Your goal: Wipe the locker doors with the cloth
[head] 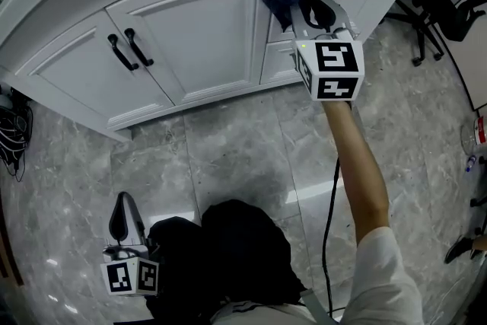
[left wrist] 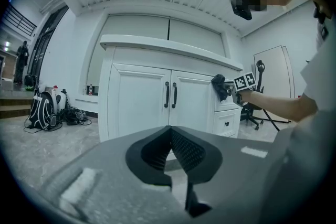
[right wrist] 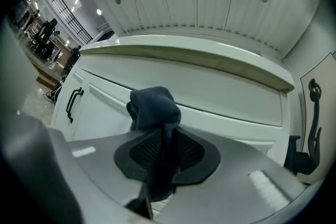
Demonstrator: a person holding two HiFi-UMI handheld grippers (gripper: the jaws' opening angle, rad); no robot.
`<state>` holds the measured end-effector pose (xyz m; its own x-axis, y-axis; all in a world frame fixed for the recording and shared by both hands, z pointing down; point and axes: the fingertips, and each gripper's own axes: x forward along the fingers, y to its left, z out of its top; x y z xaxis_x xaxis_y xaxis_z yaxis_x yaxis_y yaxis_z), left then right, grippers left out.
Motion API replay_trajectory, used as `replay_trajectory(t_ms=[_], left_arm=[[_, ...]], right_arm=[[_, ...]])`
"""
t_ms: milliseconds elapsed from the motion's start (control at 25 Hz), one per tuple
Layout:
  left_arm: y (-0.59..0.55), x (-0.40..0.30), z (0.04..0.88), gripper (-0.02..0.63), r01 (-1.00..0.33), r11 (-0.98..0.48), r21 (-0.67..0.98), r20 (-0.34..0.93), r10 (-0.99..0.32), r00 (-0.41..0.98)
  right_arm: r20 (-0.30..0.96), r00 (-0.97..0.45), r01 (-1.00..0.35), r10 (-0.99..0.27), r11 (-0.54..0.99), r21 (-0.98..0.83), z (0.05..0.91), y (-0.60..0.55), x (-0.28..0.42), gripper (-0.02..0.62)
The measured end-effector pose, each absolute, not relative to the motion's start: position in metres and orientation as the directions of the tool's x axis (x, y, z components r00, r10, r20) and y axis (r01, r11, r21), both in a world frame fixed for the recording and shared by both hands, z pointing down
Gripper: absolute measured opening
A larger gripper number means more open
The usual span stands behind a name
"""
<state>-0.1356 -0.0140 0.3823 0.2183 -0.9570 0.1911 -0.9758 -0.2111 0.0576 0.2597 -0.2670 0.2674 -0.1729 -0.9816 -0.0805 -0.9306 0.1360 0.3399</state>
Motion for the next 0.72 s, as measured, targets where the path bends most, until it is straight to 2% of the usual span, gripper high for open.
replay_trajectory(t_ms=[360, 720], left_arm=[[-0.013, -0.135, 0.377, 0.002, -0.977, -0.204, 0.057, 0.178, -0.961, 0.211], [-0.017, -0.119, 0.381, 0.002, -0.97, -0.232, 0.069, 0.181, -0.953, 0.241]], right_arm=[[-0.055, -0.147, -0.922, -0.988, 0.117, 0.368, 0.259, -0.271, 0.282, 0.071], [-0.029, -0.033, -0.94, -0.999, 0.021, 0.341, 0.255, -0.273, 0.355, 0.069]])
